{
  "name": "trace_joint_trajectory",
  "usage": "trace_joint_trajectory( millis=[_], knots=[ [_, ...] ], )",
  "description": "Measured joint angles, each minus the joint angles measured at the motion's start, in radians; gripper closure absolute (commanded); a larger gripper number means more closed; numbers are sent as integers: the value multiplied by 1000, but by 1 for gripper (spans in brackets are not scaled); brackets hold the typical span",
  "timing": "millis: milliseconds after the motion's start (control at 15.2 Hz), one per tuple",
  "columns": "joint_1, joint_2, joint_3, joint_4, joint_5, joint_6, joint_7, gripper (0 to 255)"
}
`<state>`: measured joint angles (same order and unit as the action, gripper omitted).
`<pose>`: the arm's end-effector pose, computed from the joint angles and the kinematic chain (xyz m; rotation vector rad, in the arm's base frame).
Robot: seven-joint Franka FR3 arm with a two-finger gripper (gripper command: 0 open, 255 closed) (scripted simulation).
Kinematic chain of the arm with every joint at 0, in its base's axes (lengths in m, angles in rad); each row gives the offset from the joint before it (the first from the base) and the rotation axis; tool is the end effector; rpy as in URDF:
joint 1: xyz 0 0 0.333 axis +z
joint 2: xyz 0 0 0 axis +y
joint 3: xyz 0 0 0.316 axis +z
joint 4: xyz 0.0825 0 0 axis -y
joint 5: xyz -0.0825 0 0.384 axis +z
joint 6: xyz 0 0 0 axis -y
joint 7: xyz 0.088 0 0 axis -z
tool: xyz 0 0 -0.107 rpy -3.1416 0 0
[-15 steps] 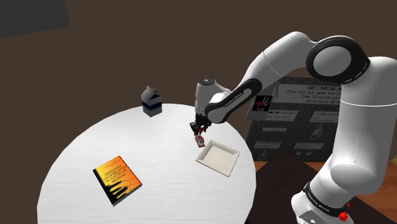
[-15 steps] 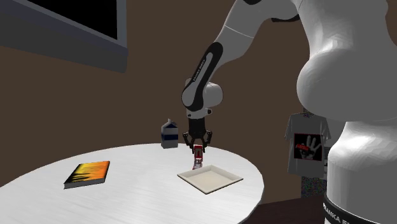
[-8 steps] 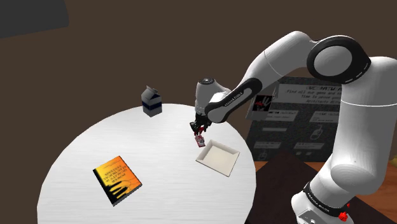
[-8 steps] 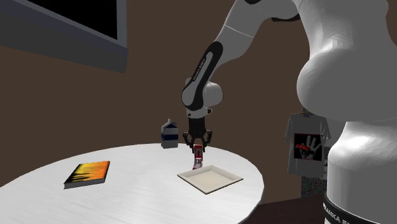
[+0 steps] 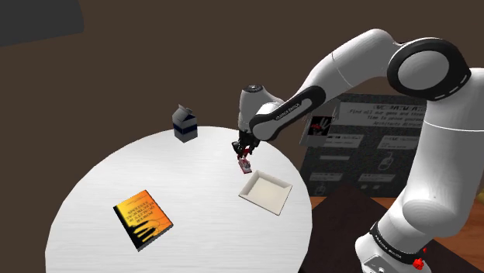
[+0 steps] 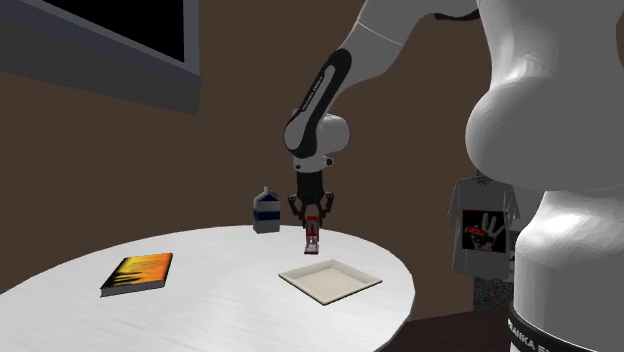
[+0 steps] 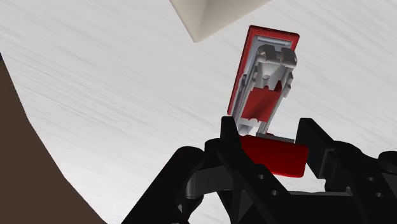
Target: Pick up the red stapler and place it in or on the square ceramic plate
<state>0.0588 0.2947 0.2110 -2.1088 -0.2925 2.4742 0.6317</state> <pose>0.5649 0.1547 0.2860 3.0460 -0.2293 0.1995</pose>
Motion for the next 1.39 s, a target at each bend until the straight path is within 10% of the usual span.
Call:
trace_joint_trajectory(
  millis=[660,1386],
  knots=[
    [-10,-100,21,0,53,-95,-40,255],
    [26,-529,52,-417,197,-91,-73,255]
  ],
)
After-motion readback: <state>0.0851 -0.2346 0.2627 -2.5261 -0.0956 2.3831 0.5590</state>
